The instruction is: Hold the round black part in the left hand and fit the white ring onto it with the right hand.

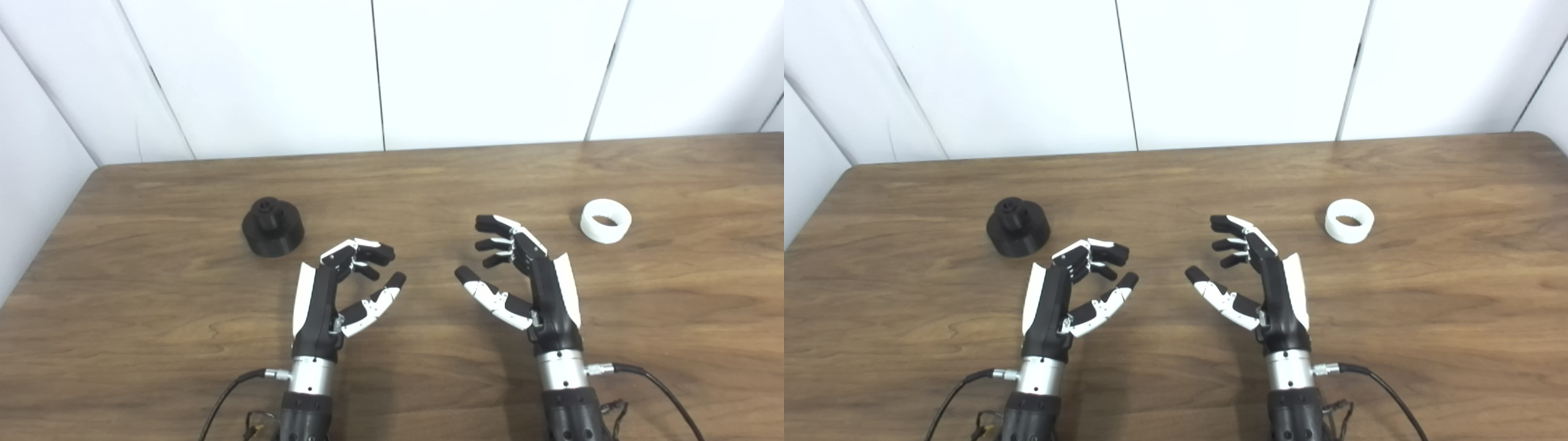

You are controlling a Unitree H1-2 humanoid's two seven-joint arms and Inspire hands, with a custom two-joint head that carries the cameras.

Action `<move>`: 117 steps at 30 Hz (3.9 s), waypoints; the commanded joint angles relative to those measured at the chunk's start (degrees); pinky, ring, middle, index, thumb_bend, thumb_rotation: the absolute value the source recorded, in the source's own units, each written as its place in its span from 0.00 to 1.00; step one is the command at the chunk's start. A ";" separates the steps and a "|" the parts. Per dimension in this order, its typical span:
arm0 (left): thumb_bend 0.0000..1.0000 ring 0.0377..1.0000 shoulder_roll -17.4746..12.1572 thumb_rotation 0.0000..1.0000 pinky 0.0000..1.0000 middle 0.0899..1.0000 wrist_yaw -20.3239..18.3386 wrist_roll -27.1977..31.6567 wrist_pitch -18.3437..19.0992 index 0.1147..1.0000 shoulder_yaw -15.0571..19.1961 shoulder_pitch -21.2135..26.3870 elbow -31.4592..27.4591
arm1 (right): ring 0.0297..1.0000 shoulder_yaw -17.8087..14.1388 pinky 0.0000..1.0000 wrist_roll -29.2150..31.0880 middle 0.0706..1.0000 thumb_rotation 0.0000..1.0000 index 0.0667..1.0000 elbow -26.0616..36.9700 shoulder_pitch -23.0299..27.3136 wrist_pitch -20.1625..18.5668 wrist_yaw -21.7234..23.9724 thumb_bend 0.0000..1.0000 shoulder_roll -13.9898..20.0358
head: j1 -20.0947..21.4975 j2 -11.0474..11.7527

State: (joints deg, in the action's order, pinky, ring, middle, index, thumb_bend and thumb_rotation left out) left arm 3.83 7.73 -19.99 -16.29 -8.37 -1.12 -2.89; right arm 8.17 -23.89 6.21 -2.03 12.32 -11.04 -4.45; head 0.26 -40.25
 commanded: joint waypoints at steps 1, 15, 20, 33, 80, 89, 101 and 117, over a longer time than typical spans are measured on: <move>0.49 0.57 -0.53 0.08 0.49 0.58 0.43 -0.28 -0.48 0.43 0.29 -1.15 0.26 | 0.64 0.20 0.52 0.58 0.72 0.34 0.72 -0.90 -2.69 0.88 0.36 0.64 0.81 | 0.04 -0.03; 0.49 0.57 -0.42 0.08 0.48 0.58 0.29 -0.27 -0.37 0.43 0.14 -1.11 0.36 | 0.65 -0.06 0.54 1.06 0.72 0.36 0.71 -0.96 -2.72 0.78 0.77 0.64 0.89 | -2.68 0.25; 0.49 0.56 1.04 0.08 0.48 0.58 1.65 -2.03 -1.19 0.43 -0.70 -0.97 1.61 | 0.65 -1.18 0.53 2.85 0.72 0.37 0.70 -0.47 -3.16 0.47 1.48 0.66 1.94 | -10.54 1.55; 0.49 0.55 3.44 0.07 0.45 0.57 2.84 -4.40 -0.38 0.43 -1.97 -0.38 3.61 | 0.64 -3.05 0.52 6.22 0.71 0.34 0.70 -2.75 -2.71 3.87 2.50 0.65 4.82 | -17.37 3.27; 0.74 0.89 -12.18 0.40 0.76 0.90 4.94 -20.84 14.01 0.85 7.21 8.61 -5.72 | 0.65 -3.32 0.54 6.64 0.70 0.33 0.70 -4.04 -1.78 4.21 2.17 0.66 3.50 | -17.28 3.06; 0.75 0.93 -14.59 0.41 0.83 0.94 4.81 -20.31 15.85 0.90 8.40 10.70 -4.57 | 0.65 -3.42 0.55 6.72 0.70 0.34 0.70 -3.71 -2.06 4.20 2.44 0.66 3.85 | -17.68 2.96; 0.77 0.97 -18.34 0.45 0.84 0.96 4.48 -22.13 19.10 0.92 8.41 14.25 -0.26 | 0.64 -3.44 0.53 7.16 0.70 0.32 0.70 -3.91 -2.05 4.71 2.47 0.66 4.15 | -17.58 2.69; 0.93 1.00 -23.19 0.54 1.00 1.00 -1.36 -24.29 26.77 0.94 5.31 17.64 3.69 | 0.64 -3.50 0.53 7.26 0.70 0.32 0.70 -3.18 -2.24 3.77 2.62 0.66 4.12 | -17.55 2.36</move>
State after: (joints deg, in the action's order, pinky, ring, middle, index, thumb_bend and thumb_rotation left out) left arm -17.43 6.15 -42.97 10.20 -3.25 13.49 1.25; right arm 5.68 -16.84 5.91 -1.45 15.77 -8.51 -1.87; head -17.23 -37.88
